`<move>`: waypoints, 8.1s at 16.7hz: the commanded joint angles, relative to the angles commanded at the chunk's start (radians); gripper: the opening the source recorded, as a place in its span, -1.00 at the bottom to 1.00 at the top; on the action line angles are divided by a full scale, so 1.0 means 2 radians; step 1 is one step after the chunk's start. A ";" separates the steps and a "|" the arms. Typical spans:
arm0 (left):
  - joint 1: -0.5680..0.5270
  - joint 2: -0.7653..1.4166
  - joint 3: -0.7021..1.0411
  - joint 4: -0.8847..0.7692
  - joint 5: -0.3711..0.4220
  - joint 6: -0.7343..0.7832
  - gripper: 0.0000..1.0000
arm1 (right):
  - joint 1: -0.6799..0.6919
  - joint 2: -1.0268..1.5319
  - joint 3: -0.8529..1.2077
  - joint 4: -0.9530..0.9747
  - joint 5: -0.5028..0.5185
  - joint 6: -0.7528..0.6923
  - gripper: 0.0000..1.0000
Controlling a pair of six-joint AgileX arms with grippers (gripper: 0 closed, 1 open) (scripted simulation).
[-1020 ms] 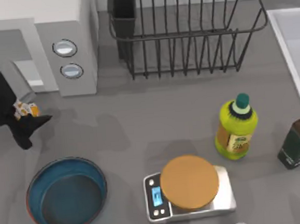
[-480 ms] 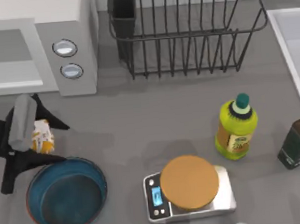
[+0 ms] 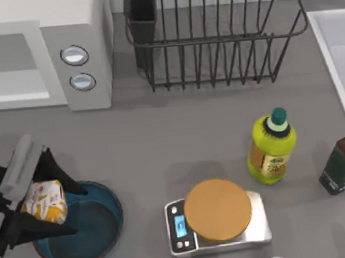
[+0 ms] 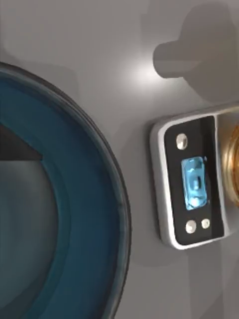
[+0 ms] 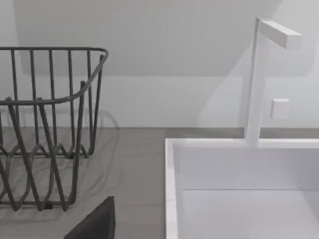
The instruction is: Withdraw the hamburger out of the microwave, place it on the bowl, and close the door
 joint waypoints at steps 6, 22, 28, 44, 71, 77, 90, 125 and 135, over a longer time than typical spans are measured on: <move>-0.008 -0.001 -0.006 0.024 0.003 -0.016 -1.00 | 0.000 0.000 0.000 0.000 0.000 0.000 1.00; -0.061 0.010 -0.056 0.155 0.026 -0.105 -0.25 | 0.000 0.000 0.000 0.000 0.000 0.000 1.00; -0.061 0.010 -0.056 0.155 0.026 -0.105 0.66 | 0.000 0.000 0.000 0.000 0.000 0.000 1.00; -0.055 -0.060 -0.075 0.174 0.003 -0.138 1.00 | 0.000 0.000 0.000 0.000 0.000 0.000 1.00; -0.044 -0.977 -0.474 0.548 -0.503 -1.041 1.00 | 0.000 0.000 0.000 0.000 0.000 0.000 1.00; -0.044 -0.977 -0.474 0.548 -0.503 -1.041 0.10 | 0.000 0.000 0.000 0.000 0.000 0.000 1.00; -0.044 -0.977 -0.474 0.548 -0.503 -1.041 -1.00 | 0.000 0.000 0.000 0.000 0.000 0.000 1.00; 0.143 -0.821 -0.480 0.710 -0.316 -1.038 -1.00 | 0.000 0.000 0.000 0.000 0.000 0.000 1.00; 0.101 -0.703 -0.500 0.849 -0.358 -1.036 -1.00 | 0.000 0.000 0.000 0.000 0.000 0.000 1.00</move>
